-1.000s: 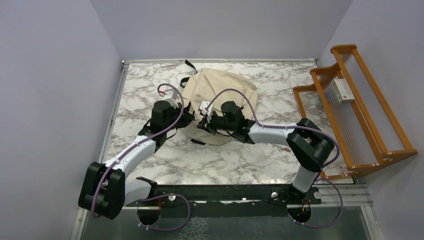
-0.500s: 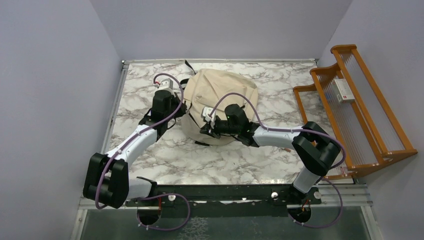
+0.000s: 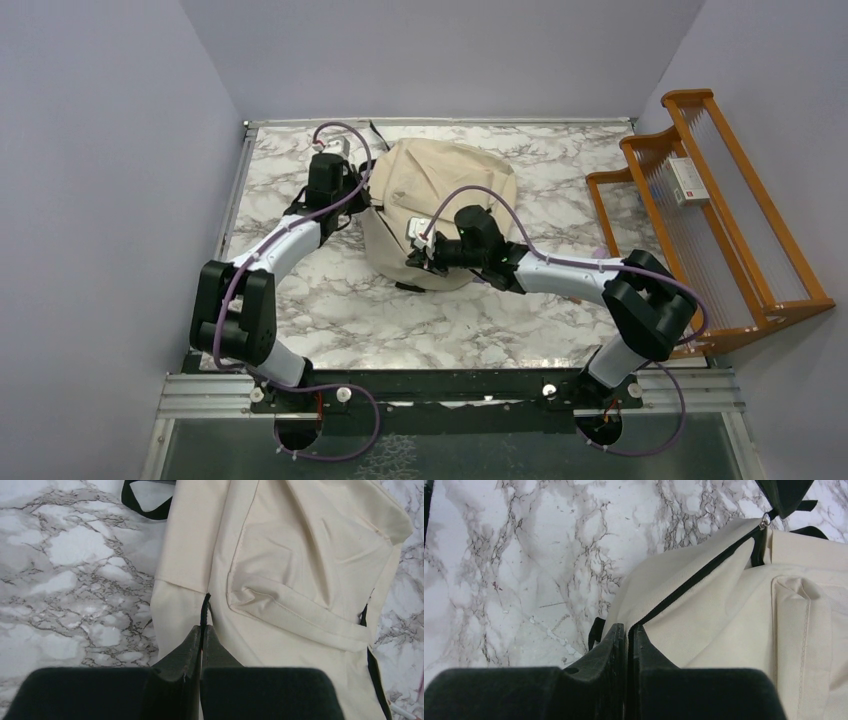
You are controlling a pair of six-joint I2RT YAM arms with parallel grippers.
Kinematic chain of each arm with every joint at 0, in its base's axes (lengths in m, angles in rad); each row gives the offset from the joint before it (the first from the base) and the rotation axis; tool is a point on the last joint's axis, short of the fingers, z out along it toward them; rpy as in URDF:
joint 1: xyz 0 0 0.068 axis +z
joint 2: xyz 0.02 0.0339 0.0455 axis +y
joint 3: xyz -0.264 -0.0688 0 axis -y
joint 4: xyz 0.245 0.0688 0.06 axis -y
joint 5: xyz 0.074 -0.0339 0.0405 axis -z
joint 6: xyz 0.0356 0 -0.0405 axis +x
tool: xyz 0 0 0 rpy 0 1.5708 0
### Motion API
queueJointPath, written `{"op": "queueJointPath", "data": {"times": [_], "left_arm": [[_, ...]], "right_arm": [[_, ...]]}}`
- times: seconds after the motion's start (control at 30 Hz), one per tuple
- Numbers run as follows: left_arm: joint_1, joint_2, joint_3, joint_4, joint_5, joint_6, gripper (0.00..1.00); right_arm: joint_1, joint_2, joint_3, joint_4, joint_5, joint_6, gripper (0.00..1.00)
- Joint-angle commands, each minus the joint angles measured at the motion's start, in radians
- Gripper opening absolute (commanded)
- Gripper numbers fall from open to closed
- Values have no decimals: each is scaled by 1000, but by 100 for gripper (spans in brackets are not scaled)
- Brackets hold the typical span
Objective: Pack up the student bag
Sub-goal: Zip the student bag at the center of the board.
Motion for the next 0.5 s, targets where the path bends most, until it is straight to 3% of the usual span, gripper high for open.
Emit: {"op": "queueJointPath", "data": {"times": [0.0,0.23,0.47], "left_arm": [[45,65,99,124,-79,82,0],[65,138,160,121,-30,99,0],[64,25,42,159,152,56,0]], "right_arm": [[14,-64,-37,-143,-143,4,6],[15,-97,-58,-140,-146,18,8],[14,-127,-58,4,-39,181,31]]}}
